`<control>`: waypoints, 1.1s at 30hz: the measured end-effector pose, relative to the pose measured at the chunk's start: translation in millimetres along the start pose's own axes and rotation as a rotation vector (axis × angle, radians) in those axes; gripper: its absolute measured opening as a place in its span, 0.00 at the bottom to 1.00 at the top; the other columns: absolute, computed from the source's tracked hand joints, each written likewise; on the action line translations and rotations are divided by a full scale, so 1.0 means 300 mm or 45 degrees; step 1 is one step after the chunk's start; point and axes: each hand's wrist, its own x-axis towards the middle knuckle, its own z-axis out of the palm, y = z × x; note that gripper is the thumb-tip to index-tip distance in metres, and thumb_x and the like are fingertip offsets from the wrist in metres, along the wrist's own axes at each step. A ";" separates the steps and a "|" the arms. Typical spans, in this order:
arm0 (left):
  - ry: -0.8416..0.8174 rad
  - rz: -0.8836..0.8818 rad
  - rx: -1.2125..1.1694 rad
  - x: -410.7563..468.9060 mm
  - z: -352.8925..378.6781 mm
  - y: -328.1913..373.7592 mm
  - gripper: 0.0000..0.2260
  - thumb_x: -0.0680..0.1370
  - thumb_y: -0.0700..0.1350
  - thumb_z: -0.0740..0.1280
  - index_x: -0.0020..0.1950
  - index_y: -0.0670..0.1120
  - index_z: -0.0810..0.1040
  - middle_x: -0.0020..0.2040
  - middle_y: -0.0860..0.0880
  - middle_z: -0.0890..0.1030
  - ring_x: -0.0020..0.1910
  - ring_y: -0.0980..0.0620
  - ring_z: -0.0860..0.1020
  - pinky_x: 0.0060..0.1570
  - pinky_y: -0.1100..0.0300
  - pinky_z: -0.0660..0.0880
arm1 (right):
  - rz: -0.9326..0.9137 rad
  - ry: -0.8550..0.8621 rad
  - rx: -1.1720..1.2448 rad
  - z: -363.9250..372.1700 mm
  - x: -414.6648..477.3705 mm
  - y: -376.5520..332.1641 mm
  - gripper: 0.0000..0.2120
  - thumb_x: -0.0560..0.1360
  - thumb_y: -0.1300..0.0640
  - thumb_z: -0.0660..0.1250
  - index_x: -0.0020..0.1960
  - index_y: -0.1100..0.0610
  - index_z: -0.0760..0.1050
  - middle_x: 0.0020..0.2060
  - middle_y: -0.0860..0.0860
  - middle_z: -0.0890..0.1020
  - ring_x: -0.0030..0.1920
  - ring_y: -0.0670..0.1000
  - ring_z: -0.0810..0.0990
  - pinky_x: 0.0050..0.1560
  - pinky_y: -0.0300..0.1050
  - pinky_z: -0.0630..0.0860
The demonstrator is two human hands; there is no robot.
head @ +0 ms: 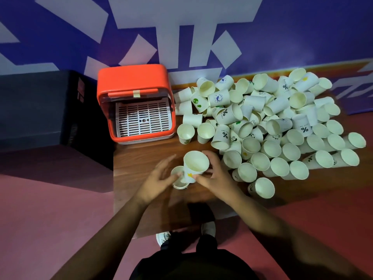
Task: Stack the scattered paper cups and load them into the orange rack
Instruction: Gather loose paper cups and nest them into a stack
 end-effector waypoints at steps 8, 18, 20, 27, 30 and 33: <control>-0.104 0.051 0.031 -0.008 -0.052 0.031 0.22 0.77 0.47 0.72 0.68 0.64 0.73 0.68 0.55 0.76 0.65 0.62 0.75 0.68 0.59 0.72 | -0.015 -0.022 -0.234 0.115 -0.010 -0.004 0.34 0.68 0.52 0.76 0.67 0.40 0.62 0.63 0.43 0.74 0.63 0.48 0.74 0.62 0.53 0.75; -0.195 -0.007 0.263 -0.002 -0.034 -0.103 0.24 0.78 0.43 0.71 0.73 0.57 0.71 0.70 0.52 0.75 0.69 0.51 0.72 0.71 0.52 0.69 | 0.108 -0.098 -0.421 0.181 -0.030 0.082 0.37 0.71 0.50 0.74 0.73 0.44 0.58 0.69 0.47 0.71 0.68 0.49 0.71 0.65 0.44 0.72; -0.192 -0.012 0.303 0.001 -0.029 -0.109 0.24 0.78 0.44 0.71 0.74 0.54 0.71 0.71 0.51 0.74 0.70 0.51 0.72 0.71 0.52 0.69 | 0.121 -0.075 -0.425 0.188 -0.031 0.090 0.37 0.71 0.50 0.75 0.73 0.45 0.59 0.68 0.46 0.71 0.68 0.49 0.70 0.62 0.40 0.69; -0.096 0.056 0.404 -0.006 -0.023 -0.083 0.20 0.79 0.54 0.69 0.71 0.55 0.72 0.65 0.54 0.72 0.68 0.48 0.71 0.67 0.46 0.72 | 0.187 0.004 -0.421 0.106 -0.085 0.096 0.38 0.72 0.51 0.74 0.76 0.48 0.59 0.73 0.50 0.65 0.72 0.49 0.66 0.70 0.52 0.69; 0.017 0.170 0.401 0.009 0.002 -0.016 0.18 0.76 0.55 0.67 0.65 0.53 0.76 0.60 0.54 0.73 0.63 0.49 0.73 0.63 0.45 0.74 | 0.132 0.173 -0.405 -0.006 -0.146 0.122 0.32 0.73 0.51 0.72 0.73 0.50 0.63 0.68 0.50 0.70 0.67 0.47 0.71 0.65 0.53 0.73; -0.008 0.275 0.434 0.040 0.072 0.069 0.15 0.77 0.50 0.70 0.64 0.50 0.77 0.59 0.52 0.74 0.63 0.50 0.73 0.63 0.47 0.74 | 0.127 0.403 -0.441 -0.139 -0.215 0.163 0.26 0.72 0.55 0.73 0.67 0.54 0.70 0.60 0.51 0.74 0.60 0.49 0.74 0.58 0.46 0.72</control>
